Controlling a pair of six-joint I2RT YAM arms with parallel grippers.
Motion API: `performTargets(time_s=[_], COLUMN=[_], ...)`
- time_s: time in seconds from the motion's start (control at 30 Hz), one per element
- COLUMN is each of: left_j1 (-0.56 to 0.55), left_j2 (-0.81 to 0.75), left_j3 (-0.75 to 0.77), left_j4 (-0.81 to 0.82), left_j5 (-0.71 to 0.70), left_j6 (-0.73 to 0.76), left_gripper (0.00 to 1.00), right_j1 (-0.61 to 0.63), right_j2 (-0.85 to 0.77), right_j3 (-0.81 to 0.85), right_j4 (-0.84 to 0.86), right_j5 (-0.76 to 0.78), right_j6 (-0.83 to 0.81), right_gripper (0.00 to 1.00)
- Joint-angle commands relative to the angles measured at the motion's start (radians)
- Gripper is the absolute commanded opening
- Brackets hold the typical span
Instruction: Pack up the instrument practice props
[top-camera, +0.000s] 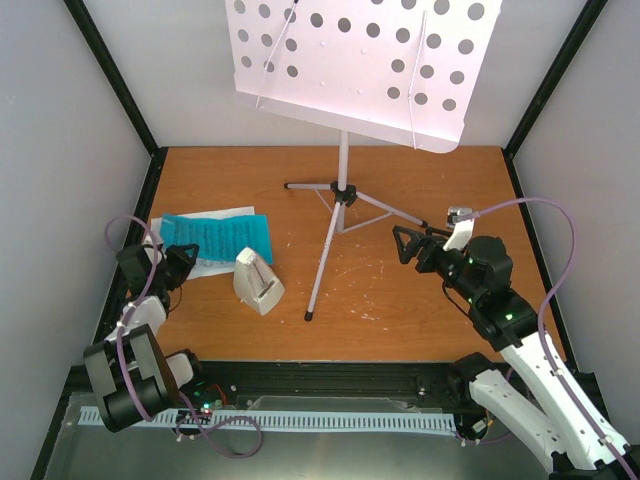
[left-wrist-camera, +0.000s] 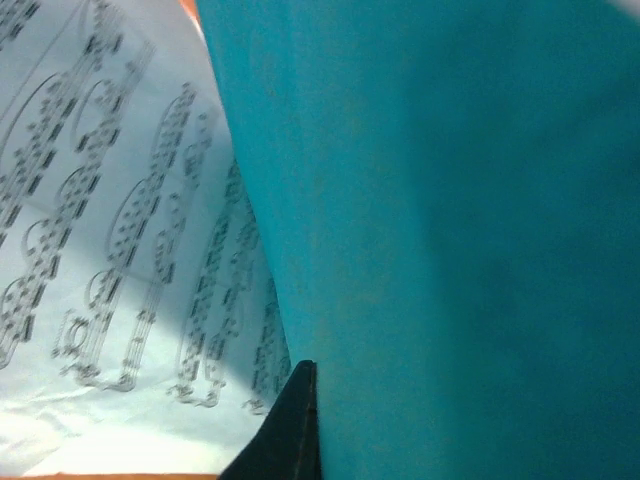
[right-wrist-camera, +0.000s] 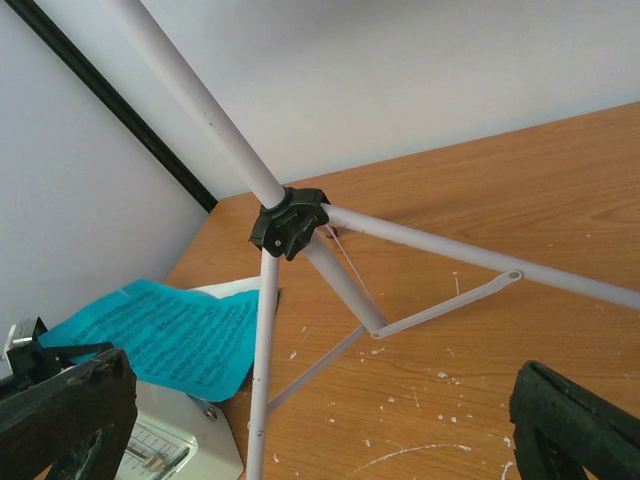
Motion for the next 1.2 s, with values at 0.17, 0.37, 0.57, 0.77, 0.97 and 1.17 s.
performTargets(time_s=[0.17, 0.37, 0.57, 0.77, 0.97, 1.17], left_j1=[0.006, 0.006, 0.006, 0.006, 0.006, 0.003], left_j2=[-0.085, -0.158, -0.199, -0.294, -0.355, -0.348], left_j3=[0.049, 0.086, 0.162, 0.217, 0.322, 0.387], left_j4=[-0.16, -0.249, -0.328, -0.356, -0.406, -0.411], left_j5=[-0.128, -0.207, -0.319, -0.308, -0.326, -0.157], left_j6=[0.108, 0.177, 0.246, 0.284, 0.343, 0.418], left_gripper=[0.96, 0.99, 1.0, 1.0, 0.99, 0.99], right_j1=[-0.004, -0.005, -0.005, -0.004, -0.004, -0.005], right_j2=[0.019, 0.015, 0.028, 0.033, 0.169, 0.298], right_j3=[0.002, -0.001, 0.026, 0.011, 0.056, 0.074], right_j4=[0.024, 0.029, 0.025, 0.062, 0.17, 0.277], right_j5=[-0.03, -0.029, -0.044, -0.06, -0.146, -0.264], right_j6=[-0.027, -0.019, -0.006, 0.066, 0.195, 0.233], right_gripper=[1.0, 1.0, 1.0, 1.0, 0.92, 0.88])
